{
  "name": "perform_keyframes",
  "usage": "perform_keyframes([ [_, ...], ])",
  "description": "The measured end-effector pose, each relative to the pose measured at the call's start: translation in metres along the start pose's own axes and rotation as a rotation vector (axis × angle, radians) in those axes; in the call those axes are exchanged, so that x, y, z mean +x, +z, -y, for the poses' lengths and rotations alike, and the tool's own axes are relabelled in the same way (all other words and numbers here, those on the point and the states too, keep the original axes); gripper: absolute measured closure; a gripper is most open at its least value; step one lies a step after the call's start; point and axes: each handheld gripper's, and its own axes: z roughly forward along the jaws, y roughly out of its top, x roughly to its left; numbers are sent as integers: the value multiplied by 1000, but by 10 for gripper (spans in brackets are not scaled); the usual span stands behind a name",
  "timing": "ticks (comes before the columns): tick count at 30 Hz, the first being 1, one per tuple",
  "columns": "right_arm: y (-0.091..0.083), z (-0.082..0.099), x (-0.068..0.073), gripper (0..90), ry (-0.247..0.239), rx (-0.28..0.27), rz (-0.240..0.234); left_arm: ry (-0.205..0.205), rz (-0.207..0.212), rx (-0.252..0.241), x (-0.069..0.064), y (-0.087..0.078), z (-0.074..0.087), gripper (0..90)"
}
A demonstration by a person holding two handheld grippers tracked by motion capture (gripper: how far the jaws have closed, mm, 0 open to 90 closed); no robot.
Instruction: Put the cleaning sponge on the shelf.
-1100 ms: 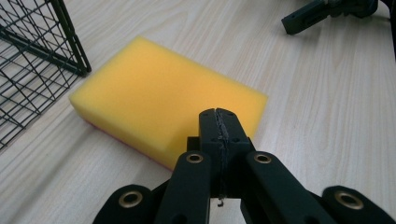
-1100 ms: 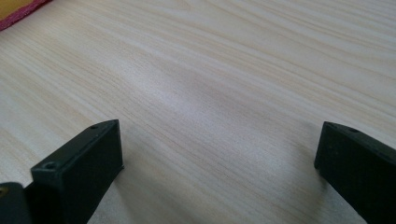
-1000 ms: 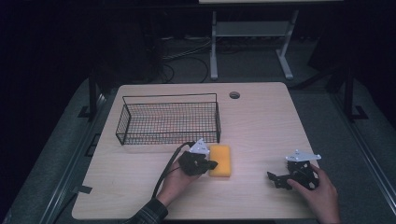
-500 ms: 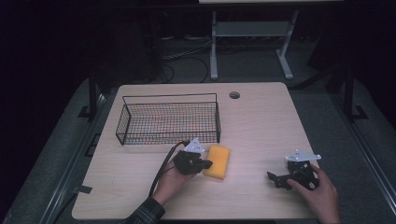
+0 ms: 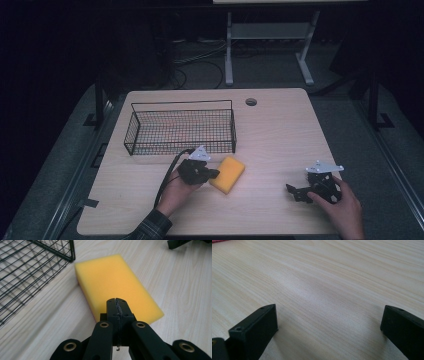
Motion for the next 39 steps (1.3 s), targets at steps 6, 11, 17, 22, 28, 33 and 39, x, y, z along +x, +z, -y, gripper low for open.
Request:
perform_keyframes([
  [6, 0, 0, 0, 2, 0, 0, 0, -17, -19, -2, 7, -6, 4, 899],
  [11, 0, 0, 0, 3, 1, 1, 0, -34, -39, -3, 15, -12, 7, 899],
  [17, 0, 0, 0, 2, 0, 0, 0, -44, -40, -11, 17, -15, 9, 899],
  [22, 0, 0, 0, 2, 0, 0, 0, -41, -39, -27, 14, -17, 5, 897],
  [28, 0, 0, 0, 2, 0, 0, 0, -37, -45, -22, 11, -19, -3, 753],
  [33, 0, 0, 0, 2, 0, 0, 0, -42, -40, -2, 10, -18, -11, 550],
  [39, 0, 0, 0, 2, 0, 0, 0, -30, -48, 50, 6, -12, -23, 334],
])
